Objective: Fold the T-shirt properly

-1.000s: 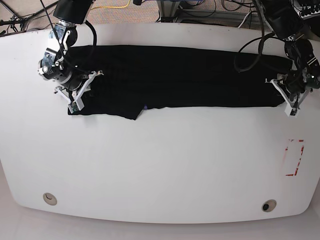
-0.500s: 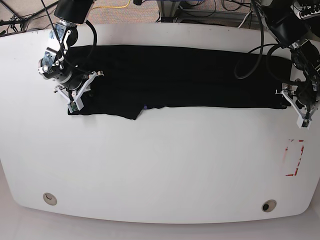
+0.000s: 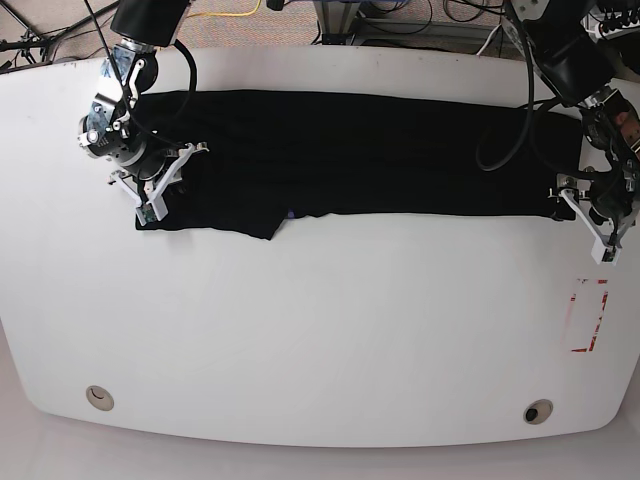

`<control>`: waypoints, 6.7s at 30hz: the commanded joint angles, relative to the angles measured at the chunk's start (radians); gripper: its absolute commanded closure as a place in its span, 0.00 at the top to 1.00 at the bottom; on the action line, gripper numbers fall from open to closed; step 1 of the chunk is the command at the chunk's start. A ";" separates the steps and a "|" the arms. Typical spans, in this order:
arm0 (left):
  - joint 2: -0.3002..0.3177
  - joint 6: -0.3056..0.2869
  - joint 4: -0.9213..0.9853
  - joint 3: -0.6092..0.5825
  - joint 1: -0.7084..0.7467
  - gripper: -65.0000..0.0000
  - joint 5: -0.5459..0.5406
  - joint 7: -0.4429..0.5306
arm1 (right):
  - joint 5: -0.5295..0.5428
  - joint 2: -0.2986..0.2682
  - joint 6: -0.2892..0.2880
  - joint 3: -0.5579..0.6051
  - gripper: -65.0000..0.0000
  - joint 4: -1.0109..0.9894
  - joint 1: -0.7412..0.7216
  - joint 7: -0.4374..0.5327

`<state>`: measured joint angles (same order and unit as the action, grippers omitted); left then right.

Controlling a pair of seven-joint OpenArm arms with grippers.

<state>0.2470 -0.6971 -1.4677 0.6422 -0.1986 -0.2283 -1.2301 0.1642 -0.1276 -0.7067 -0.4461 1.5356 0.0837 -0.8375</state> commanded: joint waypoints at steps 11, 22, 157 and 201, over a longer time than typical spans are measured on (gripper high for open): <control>0.018 -0.001 0.051 -0.002 -0.032 0.68 -0.006 0.083 | -0.045 -0.001 0.009 -0.001 0.13 -0.007 0.008 -0.073; 0.018 -0.001 0.101 -0.045 -0.034 0.36 -0.007 0.094 | -0.045 -0.001 0.009 -0.001 0.13 -0.007 0.008 -0.073; 0.021 -0.001 -0.209 -0.055 0.377 0.22 0.060 0.098 | -0.004 0.131 0.009 -0.003 0.15 0.394 0.063 -0.200; 0.044 -0.001 -0.063 -0.080 0.367 0.22 0.070 0.152 | -0.113 0.181 0.009 0.140 0.77 -0.030 -0.235 -0.167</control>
<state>0.2893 -0.6968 -1.5379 0.5648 0.1581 -0.1768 -1.0496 0.0368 0.0486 -0.6960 -0.3077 1.5188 -0.1291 -1.0306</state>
